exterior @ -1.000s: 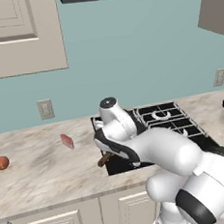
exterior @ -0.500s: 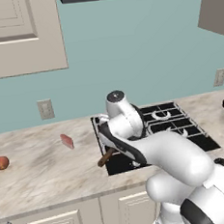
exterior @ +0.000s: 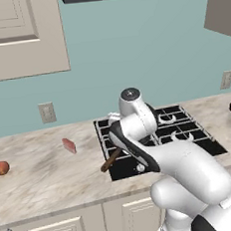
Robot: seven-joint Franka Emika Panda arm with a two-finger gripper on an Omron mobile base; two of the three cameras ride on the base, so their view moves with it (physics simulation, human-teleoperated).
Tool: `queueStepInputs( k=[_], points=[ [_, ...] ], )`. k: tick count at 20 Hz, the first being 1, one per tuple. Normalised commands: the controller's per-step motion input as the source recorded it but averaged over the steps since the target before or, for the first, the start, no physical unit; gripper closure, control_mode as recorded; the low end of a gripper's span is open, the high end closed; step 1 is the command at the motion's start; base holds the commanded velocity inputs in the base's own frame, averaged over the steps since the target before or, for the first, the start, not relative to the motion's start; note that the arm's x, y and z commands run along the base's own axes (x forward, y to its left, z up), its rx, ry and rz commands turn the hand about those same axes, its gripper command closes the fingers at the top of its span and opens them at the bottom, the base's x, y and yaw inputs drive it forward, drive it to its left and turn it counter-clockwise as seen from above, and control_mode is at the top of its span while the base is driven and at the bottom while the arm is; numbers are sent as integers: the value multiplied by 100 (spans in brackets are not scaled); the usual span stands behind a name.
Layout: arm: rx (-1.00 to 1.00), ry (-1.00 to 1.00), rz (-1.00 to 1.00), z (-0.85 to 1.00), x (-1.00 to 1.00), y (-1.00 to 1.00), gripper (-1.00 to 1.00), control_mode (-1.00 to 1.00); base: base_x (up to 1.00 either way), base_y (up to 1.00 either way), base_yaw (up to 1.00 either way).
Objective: Place both pans onto different burners. Then place the onion and the steak on different pans.
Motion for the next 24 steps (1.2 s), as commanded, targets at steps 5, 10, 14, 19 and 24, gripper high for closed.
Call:
queueStepInputs(
  k=[5, 10, 14, 19, 24],
  points=[
    [1, -4, 9, 29, -6, -29, -100, -100, 0, 0, 0],
    [1, -2, 9, 26, -9, -30, -100, -100, 0, 0, 0],
    [1, -2, 10, 22, -5, -32, -100, -100, 0, 0, 0],
    [1, -4, 13, 16, -3, -37, -100, -100, 0, 0, 0],
    [0, -2, 12, 15, -13, -39, -100, -100, 0, 0, 0]
  ],
)
